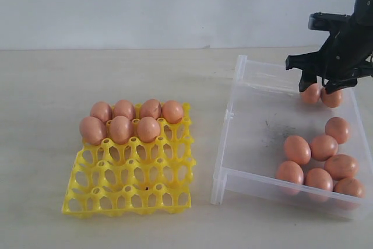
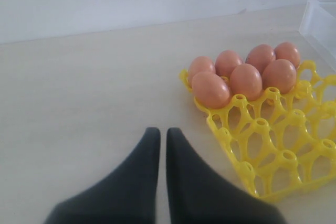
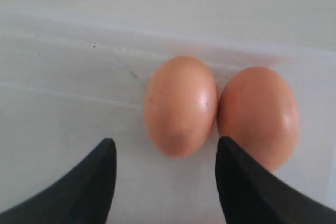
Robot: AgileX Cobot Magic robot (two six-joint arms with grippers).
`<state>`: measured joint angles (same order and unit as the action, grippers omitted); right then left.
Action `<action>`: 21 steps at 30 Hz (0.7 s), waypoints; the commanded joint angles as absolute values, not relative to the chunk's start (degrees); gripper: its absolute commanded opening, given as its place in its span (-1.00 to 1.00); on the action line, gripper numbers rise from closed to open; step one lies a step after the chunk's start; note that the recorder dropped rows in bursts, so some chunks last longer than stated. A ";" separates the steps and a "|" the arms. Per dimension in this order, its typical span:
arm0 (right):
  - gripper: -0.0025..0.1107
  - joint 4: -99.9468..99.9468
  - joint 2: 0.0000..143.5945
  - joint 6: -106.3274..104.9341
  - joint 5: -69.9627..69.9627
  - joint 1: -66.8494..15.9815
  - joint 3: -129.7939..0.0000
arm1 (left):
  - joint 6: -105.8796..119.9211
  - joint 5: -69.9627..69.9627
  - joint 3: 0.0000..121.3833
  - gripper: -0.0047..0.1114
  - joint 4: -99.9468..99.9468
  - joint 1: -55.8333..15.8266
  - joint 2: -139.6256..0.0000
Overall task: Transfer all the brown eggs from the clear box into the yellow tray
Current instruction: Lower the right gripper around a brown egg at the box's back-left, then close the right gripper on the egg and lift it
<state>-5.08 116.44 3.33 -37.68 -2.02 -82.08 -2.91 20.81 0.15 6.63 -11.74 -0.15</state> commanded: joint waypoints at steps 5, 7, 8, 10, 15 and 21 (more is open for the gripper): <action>-0.15 -5.21 120.28 2.63 -38.31 -1.67 -87.63 | -3.35 20.62 0.00 -0.85 6.72 -12.05 0.00; -0.15 -5.24 122.08 2.63 -38.48 -1.56 -89.03 | -3.35 20.62 0.00 -0.85 6.72 -12.05 0.00; -0.15 -5.24 123.41 2.63 -38.64 -1.56 -90.04 | -3.35 20.62 0.00 -0.85 6.72 -12.05 0.00; -0.15 -5.24 124.56 2.63 -38.84 -1.56 -91.10 | -3.35 20.62 0.00 -0.85 6.72 -12.05 0.00; -0.34 -5.32 125.95 2.21 -37.99 -1.08 -92.12 | -3.35 20.62 0.00 -0.85 6.72 -12.05 0.00; -0.96 -13.72 125.95 -10.25 -37.42 -0.59 -92.00 | -3.35 20.62 0.00 -0.85 6.72 -12.05 0.00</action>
